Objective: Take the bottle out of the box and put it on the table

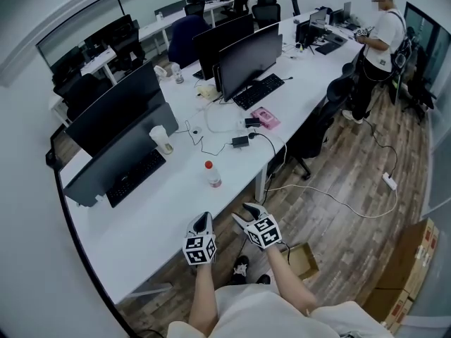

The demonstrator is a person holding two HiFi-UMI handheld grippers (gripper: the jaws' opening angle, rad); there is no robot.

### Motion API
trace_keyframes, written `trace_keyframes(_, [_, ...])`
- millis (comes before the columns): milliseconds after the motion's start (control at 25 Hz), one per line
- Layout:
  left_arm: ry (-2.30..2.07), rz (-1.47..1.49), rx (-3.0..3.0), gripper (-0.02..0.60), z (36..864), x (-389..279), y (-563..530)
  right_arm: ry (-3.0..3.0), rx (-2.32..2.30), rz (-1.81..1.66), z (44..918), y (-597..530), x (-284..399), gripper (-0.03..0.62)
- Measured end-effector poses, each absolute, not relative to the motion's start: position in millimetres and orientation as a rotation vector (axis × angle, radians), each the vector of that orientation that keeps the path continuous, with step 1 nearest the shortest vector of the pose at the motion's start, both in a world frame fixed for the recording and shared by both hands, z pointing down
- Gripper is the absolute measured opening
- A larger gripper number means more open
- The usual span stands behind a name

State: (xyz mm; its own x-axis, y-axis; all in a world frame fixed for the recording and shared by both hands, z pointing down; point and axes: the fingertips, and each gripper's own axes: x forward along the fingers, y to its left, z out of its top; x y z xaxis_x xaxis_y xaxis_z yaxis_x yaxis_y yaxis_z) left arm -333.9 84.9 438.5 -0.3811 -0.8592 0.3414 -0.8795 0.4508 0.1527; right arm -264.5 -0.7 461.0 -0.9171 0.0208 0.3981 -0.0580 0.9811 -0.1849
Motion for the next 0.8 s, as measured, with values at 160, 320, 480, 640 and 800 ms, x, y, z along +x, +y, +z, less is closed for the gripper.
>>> trace_keyframes(160, [-2.329,0.074,1.469,0.014,444,-333,87,-2.735,0.026,0.325,461,0,-268,0.221])
trace_keyframes(320, [-2.345,0.067,1.486,0.015,433,-342,80,-2.777,0.002,0.369,441,-4,-284,0.193])
trace_keyframes(480, [-2.352,0.075,1.459,0.015,434,-344,84,-2.779,-0.001,0.366,437,-4,-287,0.177])
trace_keyframes(640, [-2.352,0.061,1.461,0.015,434,-345,80,-2.785,0.021,0.336,434,-11,-286,0.156])
trace_keyframes(800, [-2.349,0.047,1.470,0.015,433,-344,76,-2.786,0.045,0.326,436,-17,-286,0.110])
